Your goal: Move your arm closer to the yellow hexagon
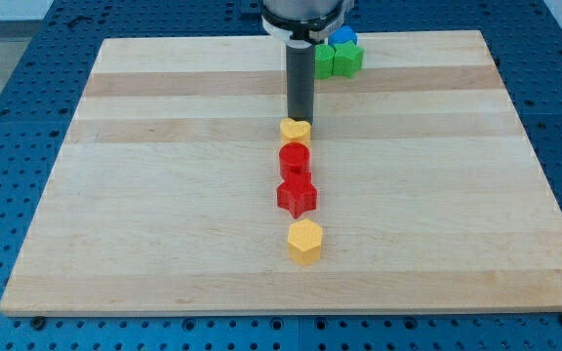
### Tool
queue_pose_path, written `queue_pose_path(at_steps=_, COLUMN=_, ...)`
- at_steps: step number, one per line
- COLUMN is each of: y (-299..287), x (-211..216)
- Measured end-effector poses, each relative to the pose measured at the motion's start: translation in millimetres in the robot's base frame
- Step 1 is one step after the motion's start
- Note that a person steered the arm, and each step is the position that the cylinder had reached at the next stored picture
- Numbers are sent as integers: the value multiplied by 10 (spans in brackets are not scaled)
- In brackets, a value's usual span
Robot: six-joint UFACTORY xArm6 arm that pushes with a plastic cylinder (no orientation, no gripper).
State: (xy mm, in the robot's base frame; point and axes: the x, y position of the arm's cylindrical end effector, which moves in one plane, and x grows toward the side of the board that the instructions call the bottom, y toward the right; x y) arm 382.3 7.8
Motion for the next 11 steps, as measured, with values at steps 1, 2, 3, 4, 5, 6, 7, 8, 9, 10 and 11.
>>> queue_pose_path(at_steps=1, y=0, x=-25)
queue_pose_path(at_steps=2, y=-98, x=-149)
queue_pose_path(at_steps=3, y=-573, x=-191)
queue_pose_path(at_steps=4, y=-936, x=255)
queue_pose_path(at_steps=5, y=-912, x=1011)
queue_pose_path(at_steps=6, y=-815, x=1724)
queue_pose_path(at_steps=7, y=-697, x=2176)
queue_pose_path(at_steps=8, y=-281, x=2300)
queue_pose_path(at_steps=9, y=-142, x=2304)
queue_pose_path(at_steps=10, y=-142, x=2257)
queue_pose_path(at_steps=11, y=-142, x=2178)
